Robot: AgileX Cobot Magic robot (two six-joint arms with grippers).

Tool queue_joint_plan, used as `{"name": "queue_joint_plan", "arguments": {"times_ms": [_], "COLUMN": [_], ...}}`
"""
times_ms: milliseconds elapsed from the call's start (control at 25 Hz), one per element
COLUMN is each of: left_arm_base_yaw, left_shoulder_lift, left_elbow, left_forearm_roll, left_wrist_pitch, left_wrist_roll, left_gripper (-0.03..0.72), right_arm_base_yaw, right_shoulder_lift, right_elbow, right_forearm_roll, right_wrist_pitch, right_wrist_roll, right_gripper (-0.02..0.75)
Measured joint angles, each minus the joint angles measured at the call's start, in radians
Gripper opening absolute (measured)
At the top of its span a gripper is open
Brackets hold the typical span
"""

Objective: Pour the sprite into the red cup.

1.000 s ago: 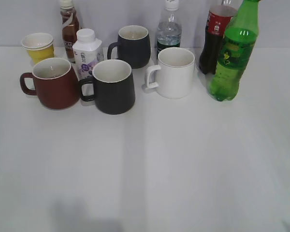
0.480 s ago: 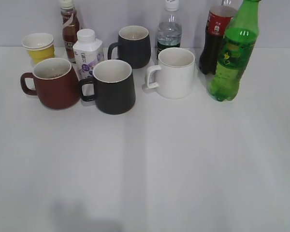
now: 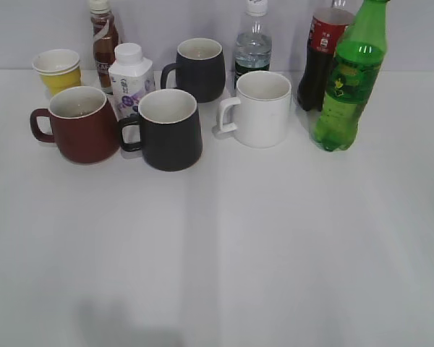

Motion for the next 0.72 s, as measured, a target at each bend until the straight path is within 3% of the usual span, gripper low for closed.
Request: {"name": "queue_joint_plan", "arguments": {"times_ms": [720], "left_arm_base_yaw": [0.0], "left_shoulder_lift": [0.0], "left_elbow": [0.0], "left_forearm_roll": [0.0], "left_wrist_pitch": [0.0], "left_wrist_roll": [0.0], "left_gripper": [0.239], "right_arm_base_yaw": [0.0], "right_shoulder_lift": [0.0], "right_elbow": [0.0], "right_forearm_roll": [0.0], "right_wrist_pitch": [0.0], "right_wrist_roll": [0.0], "right_gripper": [0.587]}}
